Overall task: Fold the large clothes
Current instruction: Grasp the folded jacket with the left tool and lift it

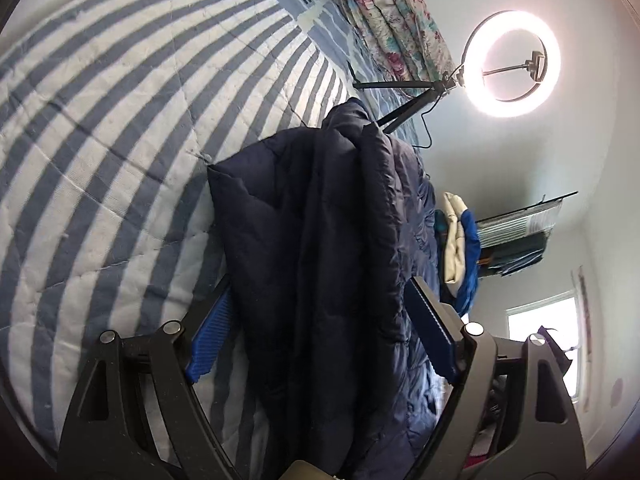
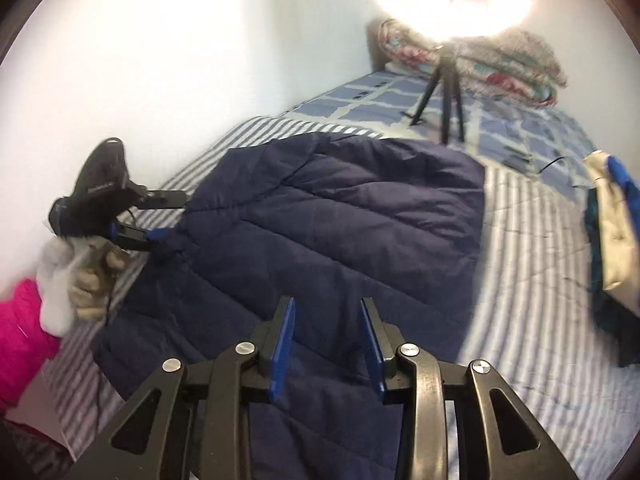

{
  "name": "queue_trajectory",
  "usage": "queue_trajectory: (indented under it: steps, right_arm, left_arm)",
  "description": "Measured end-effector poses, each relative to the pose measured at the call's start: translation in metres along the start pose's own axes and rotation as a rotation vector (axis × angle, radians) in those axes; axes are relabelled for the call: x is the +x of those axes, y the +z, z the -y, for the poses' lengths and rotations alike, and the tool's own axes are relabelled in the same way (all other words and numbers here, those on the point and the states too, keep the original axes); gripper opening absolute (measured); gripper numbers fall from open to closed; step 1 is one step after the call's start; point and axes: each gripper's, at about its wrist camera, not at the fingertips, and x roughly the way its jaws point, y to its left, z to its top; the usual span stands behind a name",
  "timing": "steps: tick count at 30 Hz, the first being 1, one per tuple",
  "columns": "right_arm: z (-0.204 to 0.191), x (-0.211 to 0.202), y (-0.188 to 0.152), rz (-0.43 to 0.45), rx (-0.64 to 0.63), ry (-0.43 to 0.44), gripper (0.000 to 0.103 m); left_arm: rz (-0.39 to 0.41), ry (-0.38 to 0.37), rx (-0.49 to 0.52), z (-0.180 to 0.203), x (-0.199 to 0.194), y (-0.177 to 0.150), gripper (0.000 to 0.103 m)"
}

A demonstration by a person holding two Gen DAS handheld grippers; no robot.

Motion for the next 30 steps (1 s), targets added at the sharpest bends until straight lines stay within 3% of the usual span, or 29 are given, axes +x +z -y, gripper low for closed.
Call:
queue_trajectory:
  steps: [5,8,14,19,22,23,25,26,28,30]
  right_arm:
    - [-0.021,0.027,-0.007,-0.043,-0.027,0.003,0.031]
    - [-0.019,0.020,-0.011,-0.033,-0.015,0.026,0.031]
    - [-0.003,0.013,-0.018,-0.039,0.034,0.067,0.031]
    - [-0.004,0.014,-0.018,-0.042,0.028,0.079,0.032]
    - [-0.004,0.013,-0.016,-0.044,0.025,0.093,0.031]
    - [-0.002,0.010,-0.016,-0.039,0.031,0.103,0.031]
    - [0.005,0.002,-0.016,-0.019,0.042,0.111,0.033]
    - [0.010,-0.003,-0.016,-0.006,0.053,0.113,0.035]
    - [0.027,-0.016,-0.017,0.038,0.095,0.114,0.054]
    - [0.047,-0.026,-0.018,0.089,0.139,0.098,0.064]
  left_arm:
    - [-0.045,-0.081,0.004,0.006,0.007,0.004,0.094]
    - [-0.063,0.007,0.073,0.010,0.008,0.001,0.094]
    - [-0.065,-0.052,0.050,0.011,0.008,-0.006,0.094]
    - [-0.057,0.005,0.078,0.032,0.026,0.003,0.093]
    - [-0.067,0.118,0.119,0.043,0.041,0.003,0.068]
    - [-0.062,0.128,0.132,0.044,0.041,0.001,0.055]
    - [-0.050,0.135,0.152,0.047,0.039,-0.002,0.039]
    - [-0.048,0.135,0.157,0.047,0.038,-0.004,0.033]
    - [-0.070,0.100,0.163,0.046,0.034,-0.007,0.029]
    - [-0.065,0.103,0.163,0.046,0.032,-0.009,0.028]
